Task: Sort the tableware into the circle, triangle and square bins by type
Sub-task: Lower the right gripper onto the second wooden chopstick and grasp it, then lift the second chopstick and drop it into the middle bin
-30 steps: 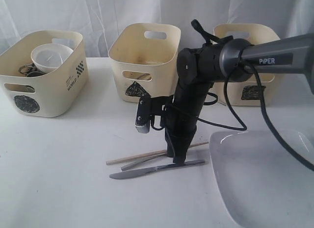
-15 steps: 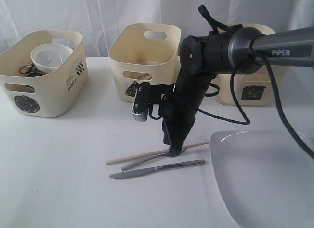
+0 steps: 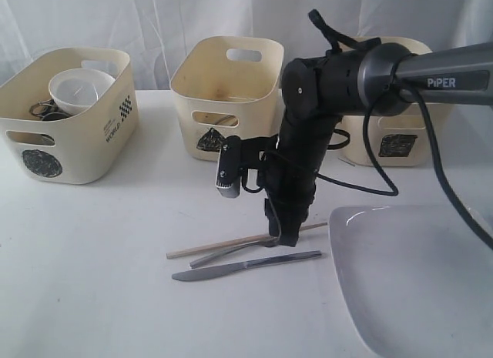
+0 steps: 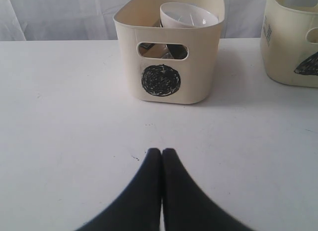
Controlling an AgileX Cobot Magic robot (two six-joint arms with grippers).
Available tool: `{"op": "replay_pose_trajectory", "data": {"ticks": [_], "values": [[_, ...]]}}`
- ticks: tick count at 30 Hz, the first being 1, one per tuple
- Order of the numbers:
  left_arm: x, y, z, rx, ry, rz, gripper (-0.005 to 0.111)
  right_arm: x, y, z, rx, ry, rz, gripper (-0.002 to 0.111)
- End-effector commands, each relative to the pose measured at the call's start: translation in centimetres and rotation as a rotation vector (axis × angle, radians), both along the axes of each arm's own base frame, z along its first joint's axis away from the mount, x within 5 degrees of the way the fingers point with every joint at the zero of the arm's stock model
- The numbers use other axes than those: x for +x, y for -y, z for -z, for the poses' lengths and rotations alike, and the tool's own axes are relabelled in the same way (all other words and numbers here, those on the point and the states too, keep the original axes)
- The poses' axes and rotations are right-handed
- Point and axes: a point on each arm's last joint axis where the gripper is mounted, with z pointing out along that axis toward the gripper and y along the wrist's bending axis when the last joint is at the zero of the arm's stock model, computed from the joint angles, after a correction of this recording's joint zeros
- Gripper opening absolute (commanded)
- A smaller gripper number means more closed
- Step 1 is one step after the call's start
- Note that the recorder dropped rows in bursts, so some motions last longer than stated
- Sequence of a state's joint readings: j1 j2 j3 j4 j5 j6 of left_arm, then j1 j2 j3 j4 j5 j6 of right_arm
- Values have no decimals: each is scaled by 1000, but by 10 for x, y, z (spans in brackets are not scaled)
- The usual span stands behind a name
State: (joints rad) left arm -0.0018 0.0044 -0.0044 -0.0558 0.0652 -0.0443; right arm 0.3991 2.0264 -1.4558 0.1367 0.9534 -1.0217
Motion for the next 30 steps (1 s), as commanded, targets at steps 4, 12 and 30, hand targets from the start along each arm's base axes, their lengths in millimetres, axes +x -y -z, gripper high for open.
{"op": "replay_pose_trajectory", "data": {"ticks": [4,12,30], "values": [[0,0,1,-4,5,-2,0,-4,-4,-3,-30,15,-43,31],[0,0,1,-4,5,-2,0,-4,-14,11,-69,17,-97,31],[0,0,1,-4,5,-2,0,-3,-15,24,-83,-4,-85,4]]}}
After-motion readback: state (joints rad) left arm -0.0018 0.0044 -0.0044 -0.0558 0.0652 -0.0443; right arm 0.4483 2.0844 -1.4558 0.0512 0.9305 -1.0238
